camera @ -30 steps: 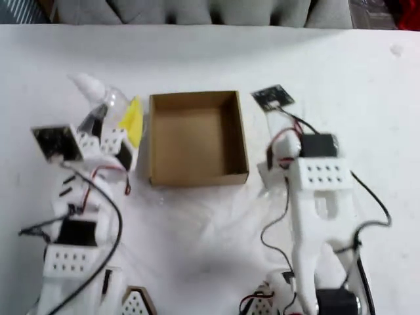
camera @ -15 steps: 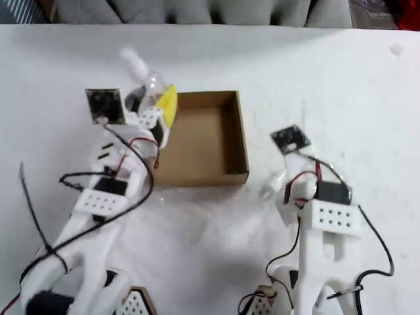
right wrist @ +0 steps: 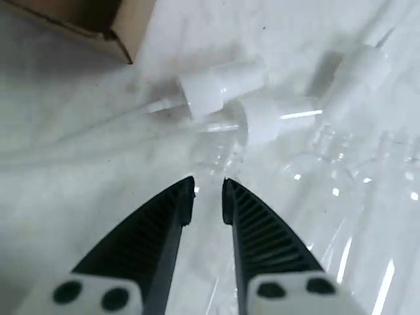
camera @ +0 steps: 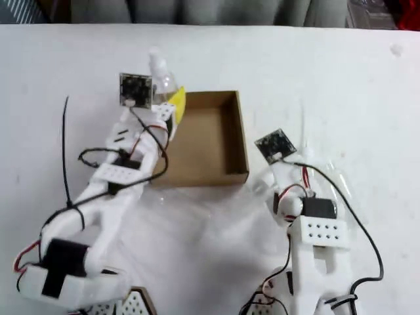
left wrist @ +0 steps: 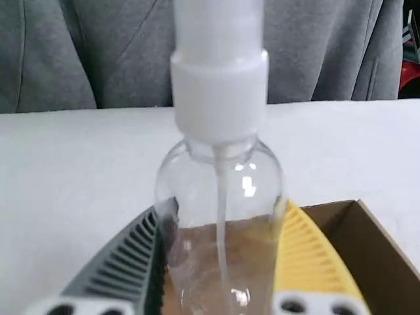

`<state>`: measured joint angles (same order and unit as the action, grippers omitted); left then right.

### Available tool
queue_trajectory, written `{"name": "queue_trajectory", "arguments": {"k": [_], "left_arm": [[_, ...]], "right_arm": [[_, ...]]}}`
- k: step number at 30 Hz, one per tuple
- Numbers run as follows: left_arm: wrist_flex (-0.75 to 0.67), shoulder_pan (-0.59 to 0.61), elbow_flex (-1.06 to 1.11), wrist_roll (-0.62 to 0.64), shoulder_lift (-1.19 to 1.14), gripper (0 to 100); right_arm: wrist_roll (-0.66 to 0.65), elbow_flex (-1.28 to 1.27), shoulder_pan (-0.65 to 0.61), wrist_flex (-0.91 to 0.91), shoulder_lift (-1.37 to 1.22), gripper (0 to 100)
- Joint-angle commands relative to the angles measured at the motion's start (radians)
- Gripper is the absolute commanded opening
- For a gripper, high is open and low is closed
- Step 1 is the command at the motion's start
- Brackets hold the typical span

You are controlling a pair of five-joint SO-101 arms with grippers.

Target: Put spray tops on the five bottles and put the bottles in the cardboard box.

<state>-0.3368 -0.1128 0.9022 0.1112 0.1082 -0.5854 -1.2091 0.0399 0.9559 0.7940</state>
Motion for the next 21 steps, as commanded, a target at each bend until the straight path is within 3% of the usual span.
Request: {"name": "queue_trajectory", "arguments": {"k": [1,8,21], "left_arm": [[-0.040,0.005,-0.098,-0.014,-0.033,6],[-0.173,0.008,-0.109,-0.014,-0.156,6],[-0.178,0.039,-0.166,-0.012,-0.254,6]], "right_arm": [[0.011,-0.025,-0.010,-0.005,-0.008,4.1],[0.011,-0.052,-0.007,-0.031,-0.010,4.1],[0.011,-0.055,-0.005,-0.031,-0.010,4.1]]}}
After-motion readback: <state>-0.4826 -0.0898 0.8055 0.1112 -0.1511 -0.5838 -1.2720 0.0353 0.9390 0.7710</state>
